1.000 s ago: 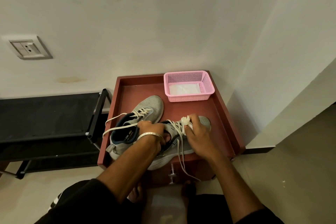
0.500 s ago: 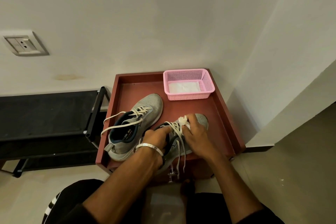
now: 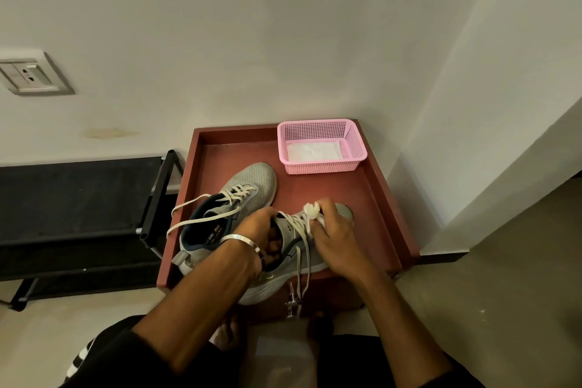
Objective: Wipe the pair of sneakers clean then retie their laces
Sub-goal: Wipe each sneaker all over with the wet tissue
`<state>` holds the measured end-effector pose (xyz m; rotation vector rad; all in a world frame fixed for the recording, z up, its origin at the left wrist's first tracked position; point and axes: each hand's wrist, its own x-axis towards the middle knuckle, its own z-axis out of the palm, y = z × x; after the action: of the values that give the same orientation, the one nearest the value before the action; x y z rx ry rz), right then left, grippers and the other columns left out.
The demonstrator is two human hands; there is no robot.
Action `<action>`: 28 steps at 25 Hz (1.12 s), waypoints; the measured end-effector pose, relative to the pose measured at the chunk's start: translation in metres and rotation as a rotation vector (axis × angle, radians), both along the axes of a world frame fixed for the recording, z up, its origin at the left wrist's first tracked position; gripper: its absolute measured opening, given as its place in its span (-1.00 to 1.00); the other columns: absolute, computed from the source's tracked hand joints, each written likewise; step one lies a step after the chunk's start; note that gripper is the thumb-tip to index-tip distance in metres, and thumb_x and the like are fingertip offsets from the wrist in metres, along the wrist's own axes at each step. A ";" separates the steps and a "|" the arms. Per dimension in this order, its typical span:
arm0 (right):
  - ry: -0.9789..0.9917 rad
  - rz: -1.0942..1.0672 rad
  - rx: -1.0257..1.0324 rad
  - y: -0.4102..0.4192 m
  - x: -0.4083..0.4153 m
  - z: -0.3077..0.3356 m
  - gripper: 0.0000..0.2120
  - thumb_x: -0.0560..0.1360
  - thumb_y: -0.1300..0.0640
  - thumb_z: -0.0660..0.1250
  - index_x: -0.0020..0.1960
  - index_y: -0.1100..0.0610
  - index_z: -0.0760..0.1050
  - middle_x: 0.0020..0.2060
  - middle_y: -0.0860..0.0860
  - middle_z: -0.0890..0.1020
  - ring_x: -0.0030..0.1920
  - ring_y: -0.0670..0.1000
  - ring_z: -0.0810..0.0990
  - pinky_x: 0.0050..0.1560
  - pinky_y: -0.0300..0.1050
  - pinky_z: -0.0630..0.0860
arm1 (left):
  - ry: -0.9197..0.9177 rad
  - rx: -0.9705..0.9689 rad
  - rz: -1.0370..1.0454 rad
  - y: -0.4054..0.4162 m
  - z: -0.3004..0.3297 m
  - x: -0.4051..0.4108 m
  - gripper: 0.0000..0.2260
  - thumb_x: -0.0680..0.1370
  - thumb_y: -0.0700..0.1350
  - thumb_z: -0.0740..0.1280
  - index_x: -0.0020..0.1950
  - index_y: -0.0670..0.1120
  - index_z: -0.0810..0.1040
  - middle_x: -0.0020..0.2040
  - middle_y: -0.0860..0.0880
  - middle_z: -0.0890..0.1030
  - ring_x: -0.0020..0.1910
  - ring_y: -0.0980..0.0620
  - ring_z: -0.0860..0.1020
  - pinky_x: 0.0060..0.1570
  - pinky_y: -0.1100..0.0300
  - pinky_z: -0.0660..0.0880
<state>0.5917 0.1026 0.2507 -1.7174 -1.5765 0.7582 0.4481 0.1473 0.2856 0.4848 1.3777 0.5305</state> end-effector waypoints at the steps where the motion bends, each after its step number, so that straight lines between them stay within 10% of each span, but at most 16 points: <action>1: 0.007 -0.027 0.030 -0.001 0.000 0.003 -0.93 0.63 0.16 0.17 0.11 0.08 0.33 -0.19 -0.06 0.50 -0.22 -0.04 0.52 -0.28 -0.16 0.51 | -0.010 0.032 0.001 -0.001 0.002 0.000 -0.79 0.62 -0.06 0.18 -0.07 -0.13 0.53 -0.20 -0.10 0.58 -0.35 -0.03 0.49 -0.28 0.18 0.42; 8: 0.051 -0.315 0.219 -0.006 0.008 0.020 -0.81 0.64 0.08 0.17 0.24 0.03 0.33 -0.13 -0.05 0.52 -0.23 -0.11 0.55 -0.44 -0.33 0.47 | 0.034 0.469 -0.082 -0.008 0.002 0.025 -0.71 0.60 0.07 0.29 -0.14 -0.09 0.65 -0.14 -0.07 0.70 -0.11 -0.08 0.64 -0.03 -0.01 0.59; 13: 0.136 -0.431 0.226 -0.005 0.016 0.016 -0.81 0.64 0.04 0.17 0.24 0.03 0.36 -0.06 -0.02 0.58 -0.14 -0.08 0.58 -0.31 -0.21 0.50 | 0.143 0.933 -0.293 -0.022 -0.015 0.025 -0.54 0.53 0.25 0.20 -0.17 -0.17 0.46 -0.32 -0.10 0.48 -0.29 0.05 0.42 -0.16 -0.16 0.46; 18: 0.098 -0.462 0.160 -0.003 0.018 0.009 -0.82 0.63 0.04 0.19 0.21 0.01 0.37 0.00 0.00 0.57 -0.12 -0.09 0.58 -0.33 -0.26 0.43 | 0.218 1.079 -0.385 -0.039 -0.034 0.015 -0.77 0.63 0.12 0.19 -0.14 0.03 0.43 -0.34 0.12 0.45 -0.34 0.18 0.41 -0.28 -0.02 0.43; 21: 0.132 -0.474 0.140 -0.003 0.017 0.012 -0.83 0.62 0.08 0.22 0.20 0.02 0.38 -0.06 -0.06 0.57 -0.12 -0.11 0.57 -0.31 -0.25 0.44 | 0.126 1.005 -0.334 -0.047 -0.040 0.016 -0.89 0.63 0.04 0.24 0.02 0.05 0.53 -0.11 0.15 0.63 -0.08 0.23 0.59 -0.03 0.25 0.51; 28: 0.042 -0.380 0.154 -0.006 0.011 0.007 -0.85 0.60 0.08 0.27 0.16 0.01 0.45 -0.06 -0.07 0.59 -0.10 -0.11 0.59 -0.28 -0.37 0.45 | -0.353 0.446 -0.106 -0.032 -0.043 0.020 -0.55 0.66 0.15 0.10 0.32 -0.09 0.57 0.29 -0.08 0.60 0.34 -0.02 0.52 0.43 -0.06 0.30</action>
<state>0.6031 0.0969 0.2581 -1.7991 -1.1957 0.4662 0.4684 0.1149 0.2426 0.7789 0.8883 0.8004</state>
